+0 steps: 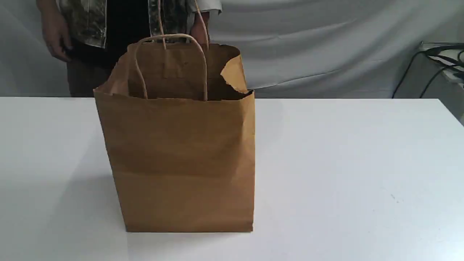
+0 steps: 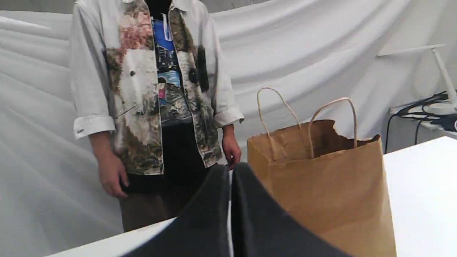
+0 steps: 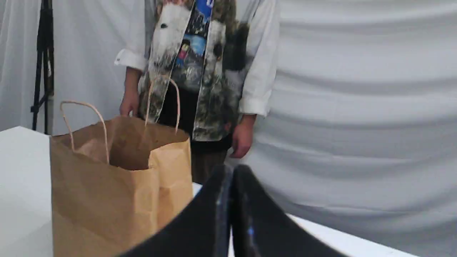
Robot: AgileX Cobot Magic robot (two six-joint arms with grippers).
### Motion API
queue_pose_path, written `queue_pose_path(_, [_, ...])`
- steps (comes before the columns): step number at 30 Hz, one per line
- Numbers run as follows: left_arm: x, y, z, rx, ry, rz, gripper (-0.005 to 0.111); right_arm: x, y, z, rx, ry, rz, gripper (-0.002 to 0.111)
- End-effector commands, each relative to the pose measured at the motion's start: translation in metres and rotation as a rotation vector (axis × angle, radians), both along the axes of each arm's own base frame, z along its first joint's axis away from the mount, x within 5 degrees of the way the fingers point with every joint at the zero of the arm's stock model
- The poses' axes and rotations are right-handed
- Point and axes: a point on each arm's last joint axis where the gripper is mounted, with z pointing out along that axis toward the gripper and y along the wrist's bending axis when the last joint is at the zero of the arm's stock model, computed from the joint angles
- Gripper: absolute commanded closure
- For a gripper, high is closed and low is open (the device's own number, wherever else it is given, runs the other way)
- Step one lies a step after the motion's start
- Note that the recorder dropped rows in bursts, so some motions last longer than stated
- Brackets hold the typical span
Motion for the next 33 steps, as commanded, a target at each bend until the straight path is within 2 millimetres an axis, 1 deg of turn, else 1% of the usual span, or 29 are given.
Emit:
queue_pose_path(1, [0.031, -0.007, -0.008, -0.069, -0.052, -0.022, 0.107, -0.025, -0.020, -0.014, 0.000, -0.002, -0.094, 0.108])
queue_pose_path(2, [0.039, -0.008, -0.011, -0.089, -0.081, -0.022, 0.107, -0.026, -0.024, -0.017, 0.001, 0.024, -0.131, 0.108])
queue_pose_path(4, [0.062, -0.011, -0.025, -0.136, -0.096, -0.029, 0.107, -0.028, -0.031, -0.022, 0.004, 0.102, -0.197, 0.108])
queue_pose_path(5, [0.072, -0.012, -0.028, -0.192, -0.157, -0.031, 0.107, -0.029, -0.034, -0.024, -0.006, 0.128, -0.216, 0.108])
queue_pose_path(6, [0.080, -0.013, -0.037, -0.220, -0.143, -0.036, 0.107, -0.029, -0.035, -0.024, -0.007, 0.135, -0.214, 0.108])
queue_pose_path(7, [0.089, -0.013, -0.042, -0.276, -0.193, -0.035, 0.107, -0.030, -0.034, -0.023, 0.001, 0.133, -0.207, 0.108])
queue_pose_path(9, [0.105, -0.011, -0.058, -0.320, -0.252, -0.008, 0.107, -0.030, -0.034, -0.022, 0.019, 0.125, -0.206, 0.108])
queue_pose_path(12, [0.123, -0.012, -0.087, -0.324, -0.226, 0.021, 0.107, -0.027, -0.035, -0.022, 0.010, 0.105, -0.223, 0.108])
queue_pose_path(15, [0.137, -0.014, -0.121, -0.329, -0.128, 0.034, 0.107, -0.020, -0.036, -0.029, 0.018, 0.132, -0.274, 0.108])
queue_pose_path(16, [0.138, -0.012, -0.123, -0.338, -0.161, 0.045, 0.107, -0.018, -0.037, -0.032, 0.028, 0.143, -0.288, 0.108])
queue_pose_path(17, [0.138, -0.010, -0.122, -0.361, -0.239, 0.060, 0.107, -0.014, -0.036, -0.036, 0.034, 0.161, -0.296, 0.108])
queue_pose_path(19, [0.139, -0.008, -0.124, -0.368, -0.285, 0.073, 0.107, -0.006, -0.032, -0.046, 0.024, 0.199, -0.297, 0.108])
queue_pose_path(21, [0.142, -0.009, -0.133, -0.364, -0.241, 0.073, 0.107, 0.004, -0.028, -0.058, 0.000, 0.225, -0.294, 0.108])
queue_pose_path(24, [0.148, -0.012, -0.149, -0.413, -0.099, 0.055, 0.107, 0.018, -0.023, -0.077, -0.017, 0.271, -0.306, 0.108])
queue_pose_path(26, [0.151, -0.013, -0.155, -0.491, -0.036, 0.044, 0.107, 0.025, -0.020, -0.086, -0.005, 0.281, -0.307, 0.108])
queue_pose_path(28, [0.152, -0.013, -0.159, -0.571, -0.009, 0.037, 0.107, 0.032, -0.016, -0.096, -0.009, 0.285, -0.295, 0.108])
queue_pose_path(29, [0.152, -0.013, -0.159, -0.578, -0.008, 0.037, 0.107, 0.036, -0.014, -0.101, -0.015, 0.283, -0.287, 0.108])
queue_pose_path(31, [0.152, -0.013, -0.161, -0.559, -0.007, 0.041, 0.107, 0.039, -0.010, -0.103, -0.014, 0.249, -0.266, 0.108])
queue_pose_path(33, [0.153, -0.014, -0.166, -0.471, -0.007, 0.054, 0.107, 0.043, -0.007, -0.104, -0.013, 0.220, -0.246, 0.108])
